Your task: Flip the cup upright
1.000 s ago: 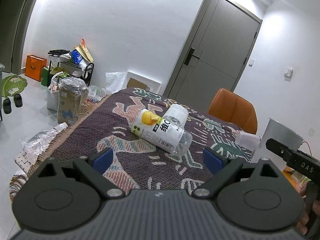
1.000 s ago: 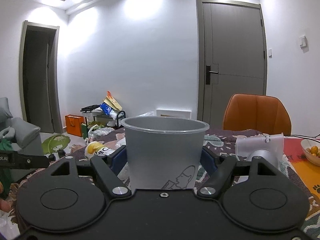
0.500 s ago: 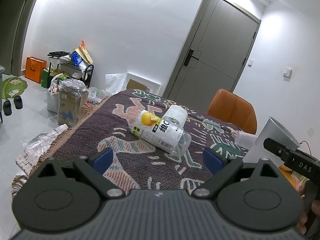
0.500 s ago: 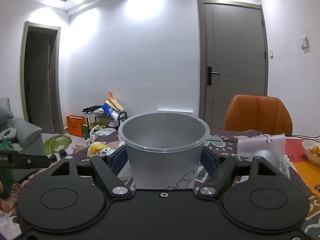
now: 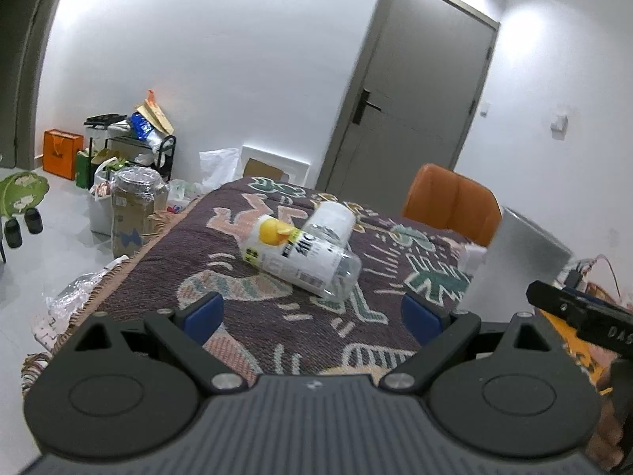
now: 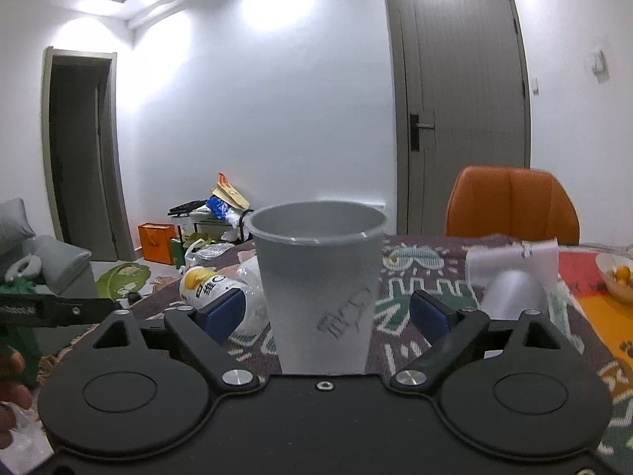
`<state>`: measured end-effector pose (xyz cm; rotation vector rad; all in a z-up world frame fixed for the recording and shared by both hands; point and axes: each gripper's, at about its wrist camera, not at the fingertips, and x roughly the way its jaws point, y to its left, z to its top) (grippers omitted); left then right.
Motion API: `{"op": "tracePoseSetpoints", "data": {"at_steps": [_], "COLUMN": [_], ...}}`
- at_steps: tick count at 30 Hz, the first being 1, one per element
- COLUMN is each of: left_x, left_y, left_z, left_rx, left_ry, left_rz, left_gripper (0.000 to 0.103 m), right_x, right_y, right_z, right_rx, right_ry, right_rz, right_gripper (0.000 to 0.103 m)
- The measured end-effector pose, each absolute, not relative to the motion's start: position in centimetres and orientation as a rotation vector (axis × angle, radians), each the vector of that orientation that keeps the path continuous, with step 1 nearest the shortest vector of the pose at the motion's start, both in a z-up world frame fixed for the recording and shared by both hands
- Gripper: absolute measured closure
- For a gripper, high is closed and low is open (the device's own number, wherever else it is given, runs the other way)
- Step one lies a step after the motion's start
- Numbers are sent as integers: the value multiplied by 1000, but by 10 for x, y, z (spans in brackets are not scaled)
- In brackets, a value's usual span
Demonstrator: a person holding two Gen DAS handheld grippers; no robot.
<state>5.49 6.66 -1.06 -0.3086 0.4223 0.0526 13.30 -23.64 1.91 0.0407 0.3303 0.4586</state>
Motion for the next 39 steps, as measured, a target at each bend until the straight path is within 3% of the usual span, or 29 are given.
{"op": "tracePoseSetpoints", "data": {"at_steps": [9, 24, 39], "left_x": [54, 34, 22], "left_y": [29, -20, -27], "left_z": [-6, 0, -5], "left_rx": [-209, -40, -43], "left_ry": [447, 486, 527], "left_rz": [-9, -108, -105], "left_gripper": [0, 0, 0], "right_x": [126, 97, 87], "right_y": [-273, -303, -316], "right_z": [19, 15, 7], "right_rx": [113, 104, 130], "right_ry": [432, 496, 503], "right_rz": [461, 527, 564], "right_gripper": [0, 0, 0]}}
